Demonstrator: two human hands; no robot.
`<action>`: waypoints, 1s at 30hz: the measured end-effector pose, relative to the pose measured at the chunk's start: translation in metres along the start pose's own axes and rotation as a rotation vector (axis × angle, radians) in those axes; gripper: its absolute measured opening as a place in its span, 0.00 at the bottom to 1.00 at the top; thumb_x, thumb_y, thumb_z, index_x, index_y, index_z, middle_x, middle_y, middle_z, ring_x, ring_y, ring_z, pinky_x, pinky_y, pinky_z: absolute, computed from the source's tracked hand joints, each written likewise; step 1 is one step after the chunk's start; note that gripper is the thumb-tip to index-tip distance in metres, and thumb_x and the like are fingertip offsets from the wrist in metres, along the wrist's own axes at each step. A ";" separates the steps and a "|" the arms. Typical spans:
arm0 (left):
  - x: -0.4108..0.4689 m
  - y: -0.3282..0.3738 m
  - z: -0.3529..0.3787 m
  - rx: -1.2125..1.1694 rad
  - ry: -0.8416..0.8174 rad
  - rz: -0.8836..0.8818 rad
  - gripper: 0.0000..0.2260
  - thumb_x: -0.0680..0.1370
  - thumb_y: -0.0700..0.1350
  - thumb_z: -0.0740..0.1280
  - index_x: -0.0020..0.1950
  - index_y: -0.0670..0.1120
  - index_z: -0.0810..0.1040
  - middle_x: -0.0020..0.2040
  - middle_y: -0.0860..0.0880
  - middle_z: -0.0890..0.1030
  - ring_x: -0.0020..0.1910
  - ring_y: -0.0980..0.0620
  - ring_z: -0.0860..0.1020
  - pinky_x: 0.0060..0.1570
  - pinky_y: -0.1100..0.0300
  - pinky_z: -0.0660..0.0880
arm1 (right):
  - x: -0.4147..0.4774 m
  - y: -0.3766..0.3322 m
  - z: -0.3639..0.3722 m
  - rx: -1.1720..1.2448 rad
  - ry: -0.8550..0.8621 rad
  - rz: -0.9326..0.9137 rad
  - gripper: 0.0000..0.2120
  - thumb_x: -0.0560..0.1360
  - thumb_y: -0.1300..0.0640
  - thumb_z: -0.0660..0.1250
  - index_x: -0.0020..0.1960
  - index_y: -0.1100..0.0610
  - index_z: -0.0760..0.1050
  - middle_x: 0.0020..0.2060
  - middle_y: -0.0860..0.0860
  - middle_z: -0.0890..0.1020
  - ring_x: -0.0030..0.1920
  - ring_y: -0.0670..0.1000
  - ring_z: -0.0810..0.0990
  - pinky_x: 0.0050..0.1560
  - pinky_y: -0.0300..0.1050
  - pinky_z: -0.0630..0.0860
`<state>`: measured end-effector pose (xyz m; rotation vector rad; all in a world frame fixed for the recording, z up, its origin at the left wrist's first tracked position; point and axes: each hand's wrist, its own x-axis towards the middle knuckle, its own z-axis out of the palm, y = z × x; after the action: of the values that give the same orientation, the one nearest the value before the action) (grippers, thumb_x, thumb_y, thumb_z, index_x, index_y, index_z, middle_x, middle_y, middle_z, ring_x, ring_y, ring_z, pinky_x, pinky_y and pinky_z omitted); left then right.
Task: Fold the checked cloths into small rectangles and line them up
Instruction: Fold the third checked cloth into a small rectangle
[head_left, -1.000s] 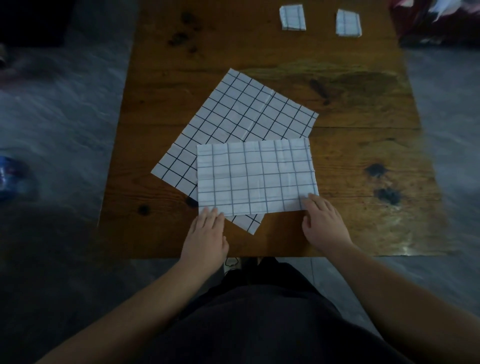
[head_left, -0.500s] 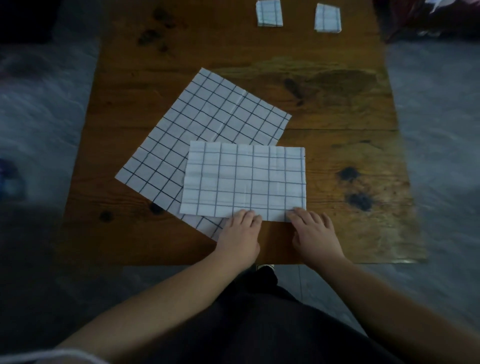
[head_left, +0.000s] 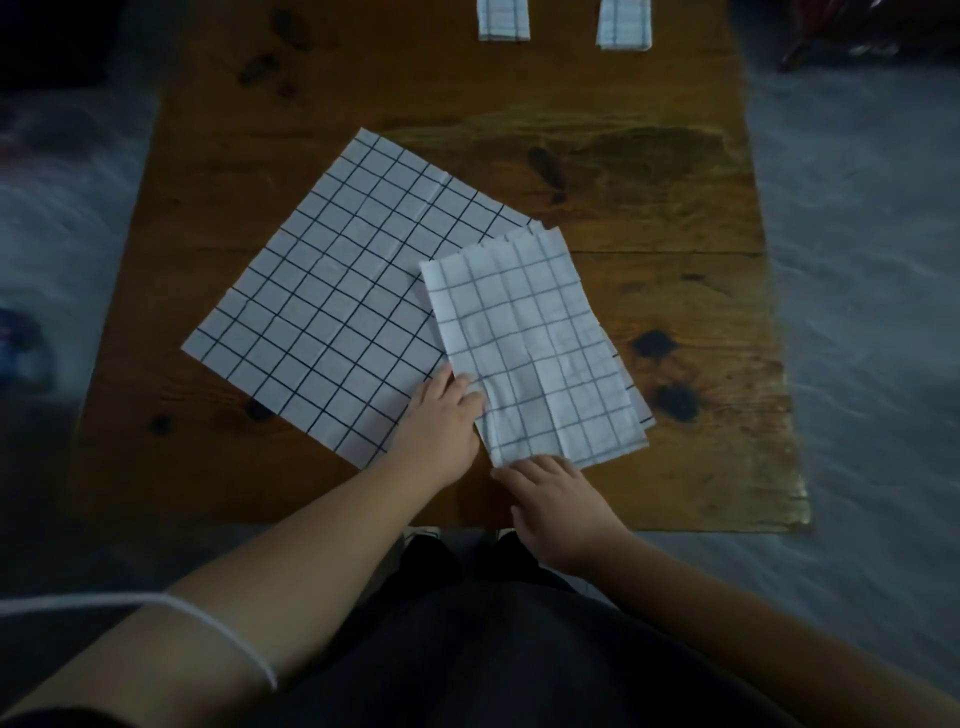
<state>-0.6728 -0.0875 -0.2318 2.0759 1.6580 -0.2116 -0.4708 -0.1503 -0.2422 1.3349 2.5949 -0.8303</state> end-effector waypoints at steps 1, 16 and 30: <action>-0.001 -0.001 0.002 -0.004 0.011 -0.013 0.22 0.82 0.44 0.58 0.77 0.52 0.65 0.82 0.48 0.56 0.82 0.45 0.45 0.79 0.45 0.48 | 0.000 0.001 0.000 -0.009 0.001 -0.026 0.25 0.79 0.50 0.59 0.76 0.49 0.67 0.69 0.46 0.75 0.70 0.50 0.70 0.75 0.49 0.61; -0.054 0.053 0.057 -0.068 0.009 0.016 0.29 0.85 0.51 0.55 0.83 0.46 0.49 0.84 0.48 0.49 0.82 0.51 0.45 0.79 0.54 0.40 | -0.007 0.099 -0.061 0.274 0.181 0.568 0.24 0.81 0.60 0.64 0.76 0.56 0.65 0.73 0.54 0.69 0.74 0.57 0.64 0.73 0.54 0.66; -0.048 0.022 0.050 -0.087 0.097 0.013 0.26 0.83 0.48 0.61 0.80 0.48 0.61 0.82 0.49 0.58 0.81 0.51 0.52 0.76 0.56 0.45 | 0.008 0.062 -0.055 0.999 0.284 1.017 0.23 0.78 0.63 0.66 0.72 0.58 0.67 0.45 0.46 0.76 0.41 0.45 0.75 0.34 0.41 0.71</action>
<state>-0.6559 -0.1559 -0.2506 2.0608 1.6788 -0.0342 -0.4186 -0.0873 -0.2243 2.7232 1.0960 -1.7763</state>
